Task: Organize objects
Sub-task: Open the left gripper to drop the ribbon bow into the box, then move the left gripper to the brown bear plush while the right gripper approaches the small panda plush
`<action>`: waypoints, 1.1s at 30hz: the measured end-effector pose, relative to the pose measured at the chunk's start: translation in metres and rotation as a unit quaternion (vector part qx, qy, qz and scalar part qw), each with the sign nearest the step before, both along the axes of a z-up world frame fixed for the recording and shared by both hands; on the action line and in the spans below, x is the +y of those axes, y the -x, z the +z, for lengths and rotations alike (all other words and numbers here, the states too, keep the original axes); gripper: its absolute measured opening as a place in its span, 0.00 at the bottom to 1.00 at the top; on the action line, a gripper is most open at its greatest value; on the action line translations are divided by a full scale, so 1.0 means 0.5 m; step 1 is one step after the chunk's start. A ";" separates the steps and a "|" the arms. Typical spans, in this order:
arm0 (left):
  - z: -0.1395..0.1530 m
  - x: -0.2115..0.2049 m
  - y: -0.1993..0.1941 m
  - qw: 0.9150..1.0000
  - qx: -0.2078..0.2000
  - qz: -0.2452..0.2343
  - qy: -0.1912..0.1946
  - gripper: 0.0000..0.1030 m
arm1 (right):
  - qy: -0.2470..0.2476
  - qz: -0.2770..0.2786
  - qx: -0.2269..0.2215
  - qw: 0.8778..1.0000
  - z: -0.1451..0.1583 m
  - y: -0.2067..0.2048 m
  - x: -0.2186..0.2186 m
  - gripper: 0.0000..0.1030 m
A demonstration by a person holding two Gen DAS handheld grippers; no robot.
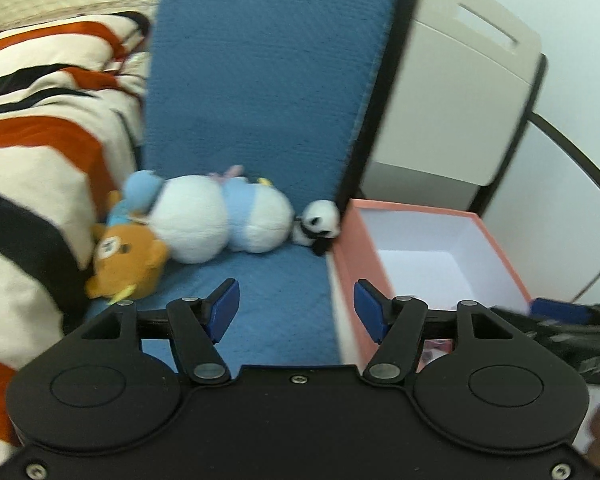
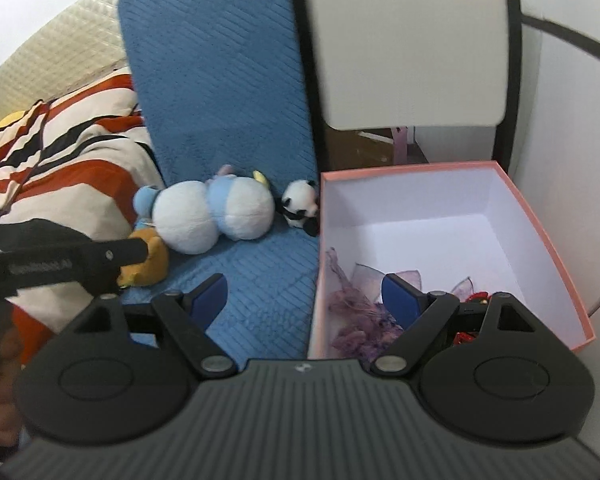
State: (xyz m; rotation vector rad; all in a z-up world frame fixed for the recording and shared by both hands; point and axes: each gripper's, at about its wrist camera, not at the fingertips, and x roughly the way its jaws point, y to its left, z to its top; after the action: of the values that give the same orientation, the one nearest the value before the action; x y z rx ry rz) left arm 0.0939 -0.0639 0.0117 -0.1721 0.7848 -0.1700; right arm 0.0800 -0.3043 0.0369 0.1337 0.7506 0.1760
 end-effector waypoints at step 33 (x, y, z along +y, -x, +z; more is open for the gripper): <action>-0.159 0.154 -0.157 0.996 0.051 0.073 0.012 0.66 | 0.020 -0.012 0.032 0.999 -0.010 -0.160 0.169 0.83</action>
State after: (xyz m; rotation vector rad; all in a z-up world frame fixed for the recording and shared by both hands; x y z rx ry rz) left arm 0.1723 0.0133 -0.0680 -0.2611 0.8678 -0.0334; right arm 0.1599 -0.2200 0.0318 0.1108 0.8156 0.1346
